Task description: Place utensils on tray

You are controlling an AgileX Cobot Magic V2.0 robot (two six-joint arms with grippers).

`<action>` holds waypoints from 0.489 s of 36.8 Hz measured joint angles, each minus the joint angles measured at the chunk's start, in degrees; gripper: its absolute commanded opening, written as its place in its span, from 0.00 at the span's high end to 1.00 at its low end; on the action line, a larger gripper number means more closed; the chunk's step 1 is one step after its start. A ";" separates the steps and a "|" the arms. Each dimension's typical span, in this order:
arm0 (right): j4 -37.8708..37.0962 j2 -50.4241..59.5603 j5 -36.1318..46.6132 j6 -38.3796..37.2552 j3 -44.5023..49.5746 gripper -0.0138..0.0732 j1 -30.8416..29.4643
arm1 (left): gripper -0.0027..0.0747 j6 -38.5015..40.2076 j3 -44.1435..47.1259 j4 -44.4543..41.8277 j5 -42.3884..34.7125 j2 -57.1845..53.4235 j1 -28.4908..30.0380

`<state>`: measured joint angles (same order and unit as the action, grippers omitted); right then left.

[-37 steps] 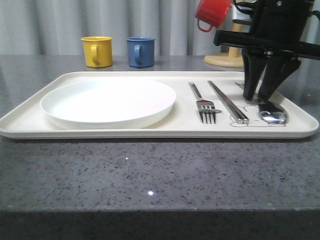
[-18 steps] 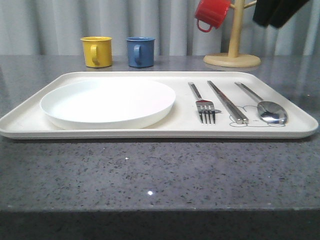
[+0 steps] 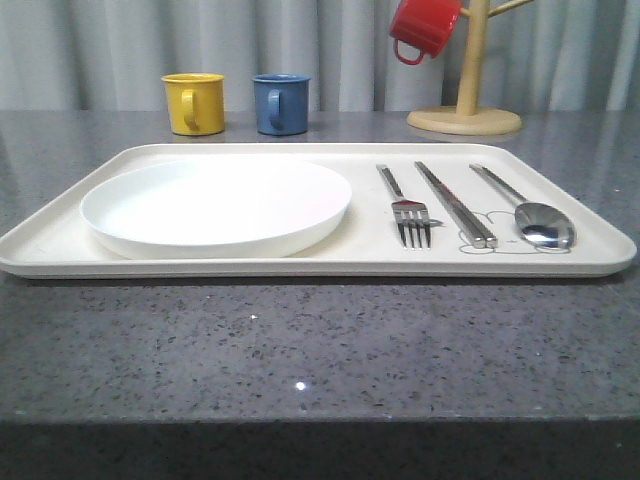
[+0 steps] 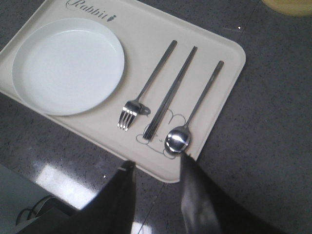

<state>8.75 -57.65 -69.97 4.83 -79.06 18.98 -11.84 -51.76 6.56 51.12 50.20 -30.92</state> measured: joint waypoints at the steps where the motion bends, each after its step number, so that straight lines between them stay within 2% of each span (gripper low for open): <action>1: -0.10 1.39 0.35 0.08 1.30 0.54 0.00 | 0.49 0.00 0.00 0.00 0.00 0.00 0.00; 18: -0.55 24.71 9.01 0.44 27.81 0.54 0.00 | 0.49 0.00 0.00 0.00 0.00 0.00 0.00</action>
<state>8.20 -32.94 -60.96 5.27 -51.25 18.98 -11.84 -51.76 6.56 51.12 50.20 -30.92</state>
